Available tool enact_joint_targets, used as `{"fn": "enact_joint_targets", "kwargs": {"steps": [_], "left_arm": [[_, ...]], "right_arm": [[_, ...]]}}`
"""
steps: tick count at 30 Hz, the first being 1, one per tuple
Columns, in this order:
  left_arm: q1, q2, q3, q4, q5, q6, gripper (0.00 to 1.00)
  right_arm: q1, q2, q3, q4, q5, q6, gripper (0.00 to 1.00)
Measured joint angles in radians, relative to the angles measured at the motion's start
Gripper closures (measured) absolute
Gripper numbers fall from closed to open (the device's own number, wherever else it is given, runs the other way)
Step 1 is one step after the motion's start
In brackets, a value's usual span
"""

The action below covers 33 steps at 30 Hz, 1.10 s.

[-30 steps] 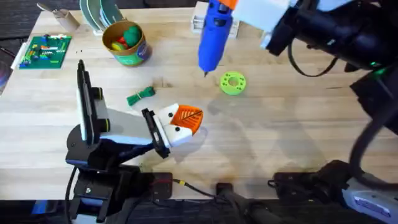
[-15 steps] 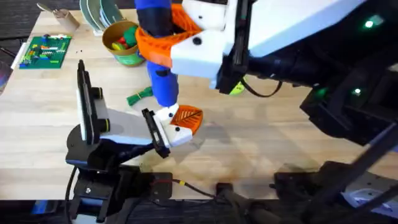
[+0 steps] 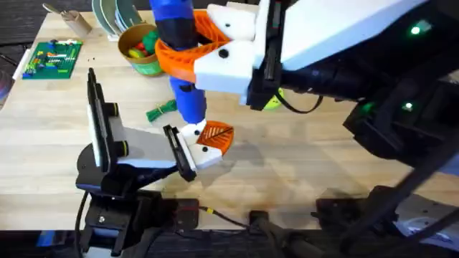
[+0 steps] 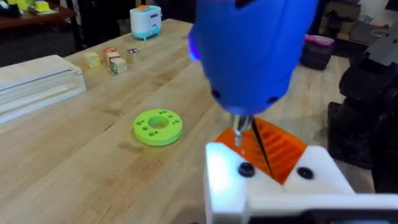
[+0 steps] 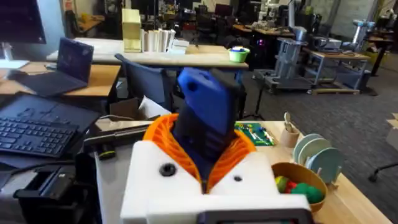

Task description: Pick up the gripper from the table and insert it into the empty holder that is missing its gripper. Then pick up a screw, insert it into the mounting hole, and use the screwdriver to tighten it. Finally, clean up the table by picking up the vegetable and placing it into the bucket.

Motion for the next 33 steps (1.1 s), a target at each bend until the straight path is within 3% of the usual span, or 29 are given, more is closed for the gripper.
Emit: {"fn": "enact_joint_targets", "kwargs": {"steps": [6, 33], "left_arm": [[0.0, 0.0, 0.0, 0.0, -0.001, 0.037, 0.996], [0.0, 0.0, 0.0, -0.006, -0.002, 0.041, 0.996]], "right_arm": [[0.002, 0.012, 0.0, -0.001, 0.0, 0.009, 0.978], [0.019, 0.032, 0.0, -0.021, -0.011, 0.007, 0.978]]}}
